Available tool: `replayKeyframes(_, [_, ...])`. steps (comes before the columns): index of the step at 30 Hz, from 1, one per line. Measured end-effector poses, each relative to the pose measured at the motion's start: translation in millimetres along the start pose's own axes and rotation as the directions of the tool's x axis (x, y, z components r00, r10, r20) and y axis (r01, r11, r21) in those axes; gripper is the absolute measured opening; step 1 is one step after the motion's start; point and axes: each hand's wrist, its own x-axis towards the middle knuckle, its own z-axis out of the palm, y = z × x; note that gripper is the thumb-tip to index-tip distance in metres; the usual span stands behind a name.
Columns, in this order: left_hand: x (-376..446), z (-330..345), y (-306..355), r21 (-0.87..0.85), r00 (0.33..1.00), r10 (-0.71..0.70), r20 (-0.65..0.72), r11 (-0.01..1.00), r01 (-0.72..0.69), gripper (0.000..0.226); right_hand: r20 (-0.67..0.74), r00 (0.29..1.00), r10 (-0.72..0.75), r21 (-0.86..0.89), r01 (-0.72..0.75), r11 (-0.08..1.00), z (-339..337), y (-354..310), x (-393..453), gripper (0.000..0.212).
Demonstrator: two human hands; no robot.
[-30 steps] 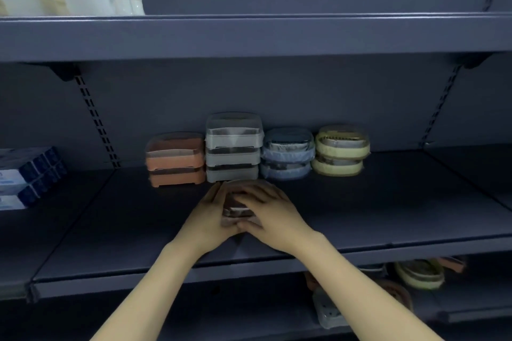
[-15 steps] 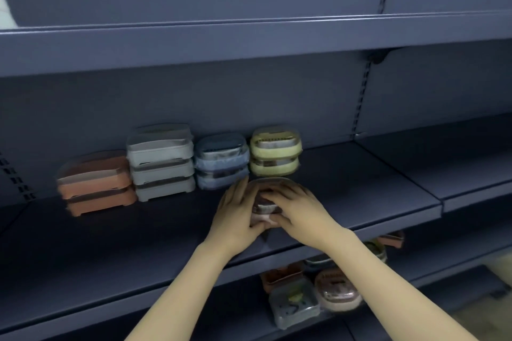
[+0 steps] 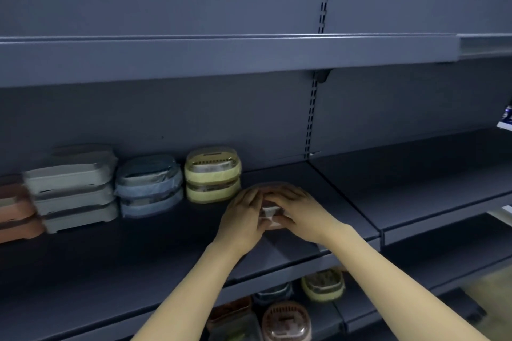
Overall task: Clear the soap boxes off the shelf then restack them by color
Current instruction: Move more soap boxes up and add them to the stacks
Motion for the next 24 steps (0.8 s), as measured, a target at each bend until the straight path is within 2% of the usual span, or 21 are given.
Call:
replayKeyframes(10, [51, 25, 4, 0.128, 0.977, -0.176, -0.12, 0.973, 0.191, 0.057, -0.035, 0.998, -0.06, 0.108, 0.063, 0.992, 2, 44, 43, 0.048])
replayKeyframes(14, [68, 32, -1, 0.217, 0.961, -0.248, -0.122, 0.938, 0.269, 0.057, -0.059, 0.998, 0.032, 0.108, -0.025, 0.994, 7, 53, 57, 0.056])
replayKeyframes(17, [79, 39, -8, 0.299, 0.963, -0.227, -0.144, 0.918, 0.261, 0.067, -0.082, 0.996, 0.035, 0.054, -0.03, 0.998, 8, 59, 66, 0.056])
replayKeyframes(21, [75, 49, -14, 0.333, 0.969, -0.181, -0.166, 0.915, 0.228, 0.076, -0.103, 0.993, 0.062, 0.027, -0.06, 0.998, 12, 63, 82, 0.053])
replayKeyframes(24, [68, 51, -15, 0.331, 0.967, -0.203, -0.151, 0.912, 0.243, 0.077, -0.112, 0.991, 0.075, 0.04, -0.071, 0.997, 16, 64, 90, 0.053])
